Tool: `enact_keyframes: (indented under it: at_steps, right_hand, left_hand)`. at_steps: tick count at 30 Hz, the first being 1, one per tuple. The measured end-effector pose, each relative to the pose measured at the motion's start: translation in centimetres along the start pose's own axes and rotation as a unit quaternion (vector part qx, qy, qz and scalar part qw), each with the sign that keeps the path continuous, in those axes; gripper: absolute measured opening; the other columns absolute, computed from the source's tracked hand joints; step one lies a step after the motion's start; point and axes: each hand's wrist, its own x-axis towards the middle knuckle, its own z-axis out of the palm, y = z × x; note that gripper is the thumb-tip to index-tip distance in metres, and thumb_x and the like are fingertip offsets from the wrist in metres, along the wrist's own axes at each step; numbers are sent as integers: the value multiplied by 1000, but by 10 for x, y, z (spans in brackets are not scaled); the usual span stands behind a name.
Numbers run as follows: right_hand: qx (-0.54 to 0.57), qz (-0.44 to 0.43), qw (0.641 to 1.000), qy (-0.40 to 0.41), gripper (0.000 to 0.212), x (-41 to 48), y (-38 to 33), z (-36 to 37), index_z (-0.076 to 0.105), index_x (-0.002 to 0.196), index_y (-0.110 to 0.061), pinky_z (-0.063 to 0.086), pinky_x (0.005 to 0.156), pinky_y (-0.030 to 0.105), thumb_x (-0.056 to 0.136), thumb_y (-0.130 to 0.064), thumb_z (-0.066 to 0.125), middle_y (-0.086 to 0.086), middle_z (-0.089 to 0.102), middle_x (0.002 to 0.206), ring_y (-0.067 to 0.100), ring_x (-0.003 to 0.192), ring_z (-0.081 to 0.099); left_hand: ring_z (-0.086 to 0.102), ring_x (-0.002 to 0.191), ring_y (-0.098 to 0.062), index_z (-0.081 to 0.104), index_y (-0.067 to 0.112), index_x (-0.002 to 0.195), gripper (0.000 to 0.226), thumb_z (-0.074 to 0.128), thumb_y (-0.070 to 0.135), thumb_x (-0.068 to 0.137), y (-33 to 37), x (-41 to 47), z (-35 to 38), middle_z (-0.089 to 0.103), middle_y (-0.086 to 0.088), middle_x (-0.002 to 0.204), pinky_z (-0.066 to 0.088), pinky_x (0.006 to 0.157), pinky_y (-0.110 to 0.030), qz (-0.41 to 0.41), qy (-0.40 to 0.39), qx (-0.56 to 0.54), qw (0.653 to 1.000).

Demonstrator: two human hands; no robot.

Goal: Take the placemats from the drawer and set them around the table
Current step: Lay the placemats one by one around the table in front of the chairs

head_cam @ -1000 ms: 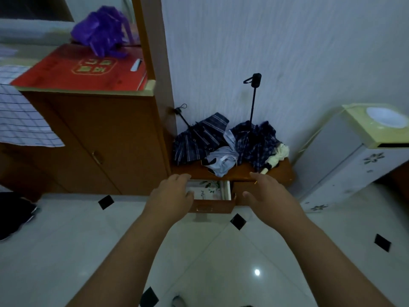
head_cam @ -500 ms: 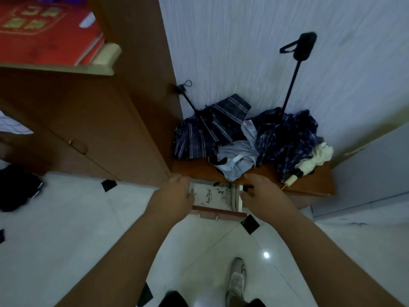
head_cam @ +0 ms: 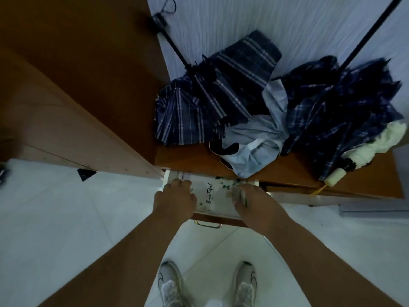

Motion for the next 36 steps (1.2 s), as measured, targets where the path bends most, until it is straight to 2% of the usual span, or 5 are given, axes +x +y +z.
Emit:
enact_keyframes:
  at_steps: [16, 23, 28, 33, 36]
  right_hand:
    - [30, 112, 993, -34, 57, 114, 44, 89, 35, 144, -24, 44, 100, 38, 92, -39, 53, 10, 44, 143, 29, 128, 47]
    - [38, 115, 992, -43, 54, 106, 44, 88, 35, 144, -23, 42, 101, 38, 94, -35, 50, 9, 44, 142, 26, 127, 48]
    - [53, 105, 992, -32, 46, 90, 31, 64, 42, 137, -26, 48, 95, 40, 92, -33, 50, 7, 50, 133, 26, 115, 56]
    - [107, 85, 991, 1, 30, 62, 15, 33, 56, 118, -26, 53, 86, 39, 90, -32, 51, 4, 59, 112, 22, 99, 60]
    - [157, 101, 982, 5, 14, 37, 5, 14, 59, 105, -22, 49, 74, 30, 93, -23, 51, 3, 63, 97, 18, 86, 60]
  left_hand:
    - [16, 147, -34, 24, 18, 154, 65, 51, 24, 96, -45, 130, 127, 21, -13, 160, 30, 116, -45, -92, -184, 34, 978]
    - [44, 131, -35, 52, 25, 139, 57, 59, 10, 84, -48, 126, 121, 37, -15, 149, 46, 106, -40, -148, -135, -120, 972]
    - [56, 119, -32, 63, 16, 128, 52, 63, -3, 79, -37, 111, 72, 56, -12, 132, 50, 102, -36, -218, -189, -402, 869]
    - [49, 64, -16, 60, 6, 83, 12, 53, -3, 80, -10, 71, 8, 52, -8, 82, 52, 63, -30, -243, -192, -559, 770]
    - [67, 86, -26, 67, 8, 95, 7, 64, 7, 89, 5, 38, -23, 66, -14, 98, 60, 69, -35, -224, -155, -598, 753]
